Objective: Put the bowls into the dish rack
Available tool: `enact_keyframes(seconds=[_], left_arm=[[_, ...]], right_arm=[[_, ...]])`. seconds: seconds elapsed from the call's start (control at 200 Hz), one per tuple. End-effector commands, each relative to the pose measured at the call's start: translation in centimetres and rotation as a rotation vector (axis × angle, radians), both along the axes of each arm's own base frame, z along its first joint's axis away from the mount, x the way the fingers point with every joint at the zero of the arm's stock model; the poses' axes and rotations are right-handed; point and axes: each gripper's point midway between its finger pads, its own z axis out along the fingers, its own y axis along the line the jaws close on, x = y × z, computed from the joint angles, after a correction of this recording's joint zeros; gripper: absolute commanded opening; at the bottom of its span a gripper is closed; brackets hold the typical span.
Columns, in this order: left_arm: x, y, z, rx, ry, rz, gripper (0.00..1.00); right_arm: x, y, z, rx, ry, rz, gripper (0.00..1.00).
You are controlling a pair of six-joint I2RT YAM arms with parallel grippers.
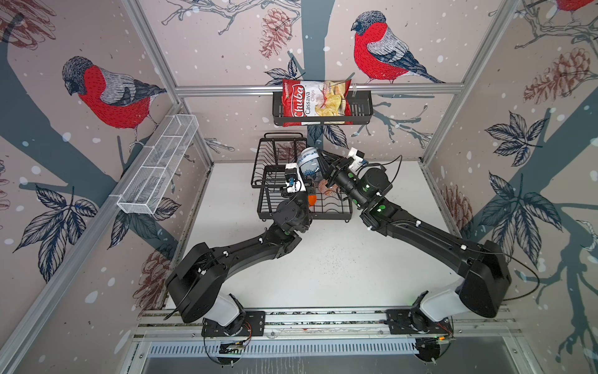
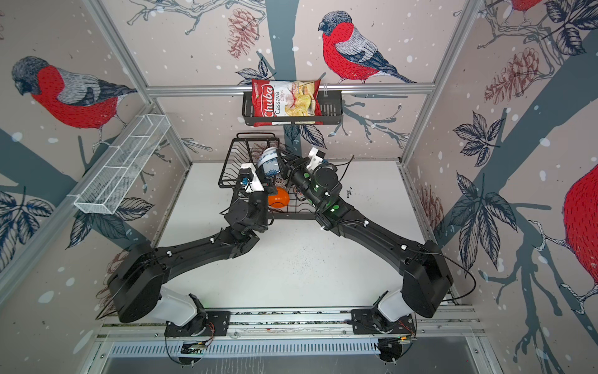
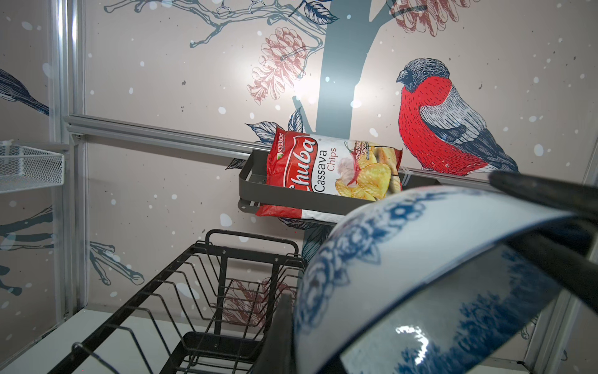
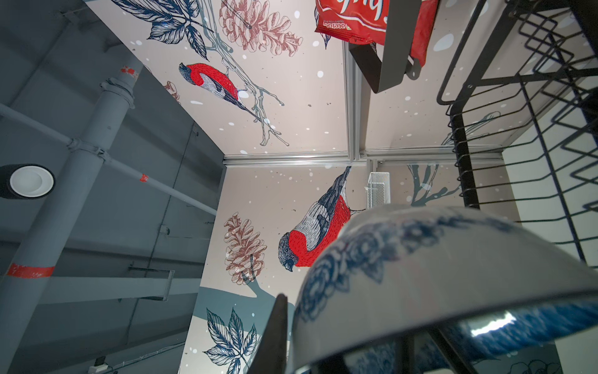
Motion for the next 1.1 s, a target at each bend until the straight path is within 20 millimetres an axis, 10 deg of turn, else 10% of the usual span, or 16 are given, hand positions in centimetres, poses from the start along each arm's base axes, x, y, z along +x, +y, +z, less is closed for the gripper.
enact_keyframes(seconds=[0.0,0.52,1.096], left_arm=[[-0.4,-0.9,0.7,0.040,-0.012,-0.038,0.06],[-0.9,-1.0,0.2,0.024,0.014,-0.093,0.28],[-2.3,-0.6,-0.6,0.052,0.092,-0.172,0.98]], right_arm=[[0.4,-0.8,0.4,-0.033,-0.069,-0.078,0.00],[-0.2,-2.2,1.3,0.026,-0.148,-0.103,0.00],[0.2,-6.1,2.1,0.051,-0.206,-0.188,0.00]])
